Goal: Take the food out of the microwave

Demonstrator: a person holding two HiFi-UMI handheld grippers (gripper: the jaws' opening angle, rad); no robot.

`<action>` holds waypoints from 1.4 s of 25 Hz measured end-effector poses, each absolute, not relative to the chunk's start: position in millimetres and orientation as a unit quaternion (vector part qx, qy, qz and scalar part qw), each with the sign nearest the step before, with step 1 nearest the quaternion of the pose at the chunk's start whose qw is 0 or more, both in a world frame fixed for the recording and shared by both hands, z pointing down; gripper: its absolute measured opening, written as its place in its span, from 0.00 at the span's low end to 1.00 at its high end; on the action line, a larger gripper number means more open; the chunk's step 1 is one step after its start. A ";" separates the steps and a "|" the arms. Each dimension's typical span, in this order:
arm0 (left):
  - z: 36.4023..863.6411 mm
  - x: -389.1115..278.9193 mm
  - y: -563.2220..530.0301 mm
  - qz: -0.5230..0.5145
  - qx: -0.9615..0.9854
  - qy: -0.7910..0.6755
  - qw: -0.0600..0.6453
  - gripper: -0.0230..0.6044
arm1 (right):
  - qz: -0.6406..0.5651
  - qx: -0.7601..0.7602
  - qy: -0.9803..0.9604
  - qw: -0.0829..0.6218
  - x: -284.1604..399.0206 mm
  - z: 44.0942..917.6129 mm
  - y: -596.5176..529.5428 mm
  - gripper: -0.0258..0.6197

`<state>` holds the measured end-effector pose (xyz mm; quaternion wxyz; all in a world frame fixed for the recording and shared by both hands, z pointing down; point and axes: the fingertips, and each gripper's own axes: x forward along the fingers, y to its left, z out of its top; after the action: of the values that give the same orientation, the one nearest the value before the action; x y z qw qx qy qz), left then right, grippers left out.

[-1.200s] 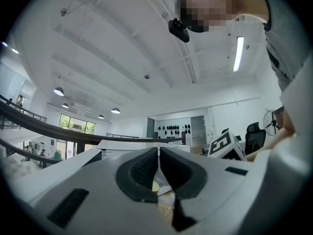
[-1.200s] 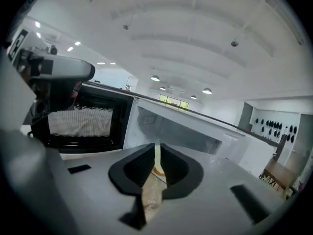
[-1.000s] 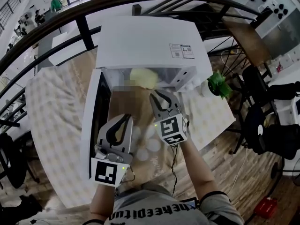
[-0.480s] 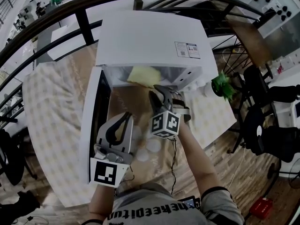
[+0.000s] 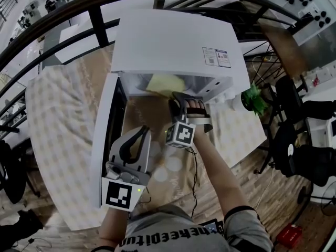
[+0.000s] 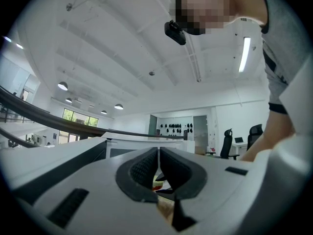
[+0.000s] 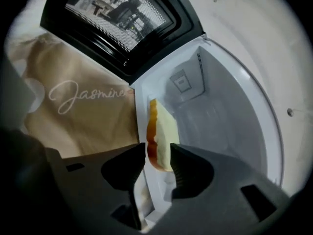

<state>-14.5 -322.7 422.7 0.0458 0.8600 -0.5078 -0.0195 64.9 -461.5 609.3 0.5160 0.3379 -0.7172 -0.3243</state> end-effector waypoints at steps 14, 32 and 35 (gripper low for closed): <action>428.0 -17.6 -325.9 -0.015 0.856 -0.514 0.054 0.06 | -0.368 0.359 -0.679 0.524 68.5 611.1 -472.2 0.20; 396.7 -21.7 -312.7 -0.046 0.850 -0.525 0.024 0.06 | -0.272 0.404 -0.743 0.459 72.8 560.9 -428.4 0.17; 385.7 -22.6 -310.3 -0.057 0.847 -0.528 0.009 0.06 | -0.250 0.411 -0.756 0.444 73.5 552.4 -419.0 0.17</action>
<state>-22.6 -310.3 385.7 0.0089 0.8470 -0.5284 -0.0569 73.5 -419.0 552.4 0.4438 0.4107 -0.7563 -0.2499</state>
